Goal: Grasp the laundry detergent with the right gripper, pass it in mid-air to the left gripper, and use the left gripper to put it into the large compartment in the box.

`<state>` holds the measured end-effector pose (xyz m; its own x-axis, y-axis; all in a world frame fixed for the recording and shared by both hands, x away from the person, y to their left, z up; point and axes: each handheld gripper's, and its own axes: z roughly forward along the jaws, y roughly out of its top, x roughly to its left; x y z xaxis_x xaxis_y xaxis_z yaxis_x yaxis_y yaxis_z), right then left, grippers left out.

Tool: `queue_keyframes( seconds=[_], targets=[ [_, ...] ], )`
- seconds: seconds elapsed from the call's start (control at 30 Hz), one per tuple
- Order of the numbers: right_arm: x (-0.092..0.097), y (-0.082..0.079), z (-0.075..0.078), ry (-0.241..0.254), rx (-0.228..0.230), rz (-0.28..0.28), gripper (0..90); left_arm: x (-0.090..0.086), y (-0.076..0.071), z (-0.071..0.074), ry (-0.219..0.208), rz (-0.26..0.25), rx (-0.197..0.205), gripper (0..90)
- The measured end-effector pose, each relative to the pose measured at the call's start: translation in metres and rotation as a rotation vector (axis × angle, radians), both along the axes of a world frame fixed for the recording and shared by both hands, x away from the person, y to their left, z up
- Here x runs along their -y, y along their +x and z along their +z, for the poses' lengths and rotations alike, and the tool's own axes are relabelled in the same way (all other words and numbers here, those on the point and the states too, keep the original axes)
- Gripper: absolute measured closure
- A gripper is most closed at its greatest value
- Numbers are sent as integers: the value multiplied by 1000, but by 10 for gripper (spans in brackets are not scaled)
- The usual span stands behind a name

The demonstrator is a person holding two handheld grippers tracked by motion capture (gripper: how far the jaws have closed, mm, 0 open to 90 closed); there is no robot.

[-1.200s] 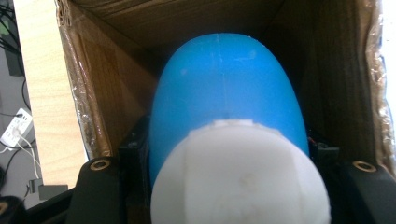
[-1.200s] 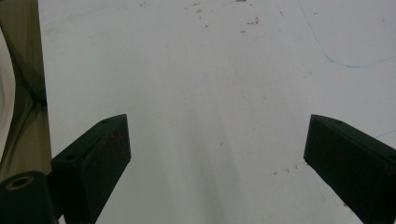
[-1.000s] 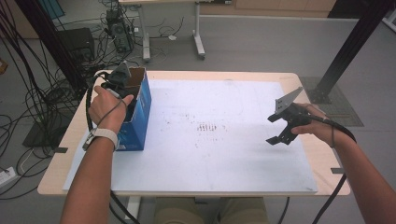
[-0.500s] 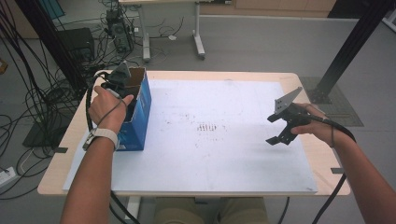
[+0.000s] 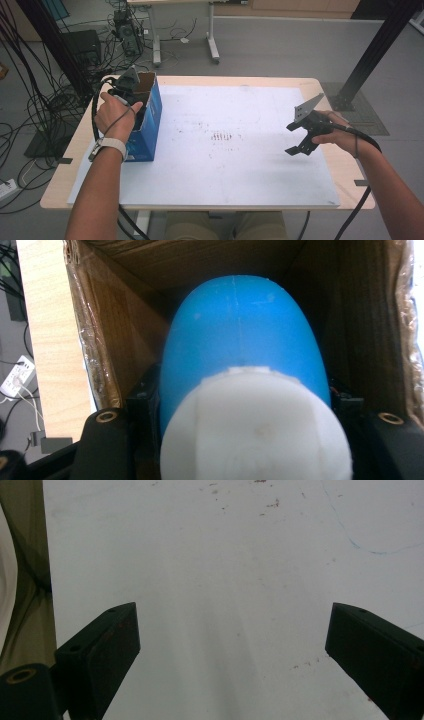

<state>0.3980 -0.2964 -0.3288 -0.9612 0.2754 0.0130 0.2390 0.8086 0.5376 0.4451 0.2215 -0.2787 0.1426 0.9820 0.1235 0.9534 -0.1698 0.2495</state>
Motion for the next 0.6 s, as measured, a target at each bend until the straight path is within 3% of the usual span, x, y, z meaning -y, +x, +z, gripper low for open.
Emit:
queue_keyframes(
  seconds=[0.6],
  targets=[
    [0, -1, 0, 1, 2, -1, 74, 0, -1, 0, 0, 0, 7, 368]
  ],
)
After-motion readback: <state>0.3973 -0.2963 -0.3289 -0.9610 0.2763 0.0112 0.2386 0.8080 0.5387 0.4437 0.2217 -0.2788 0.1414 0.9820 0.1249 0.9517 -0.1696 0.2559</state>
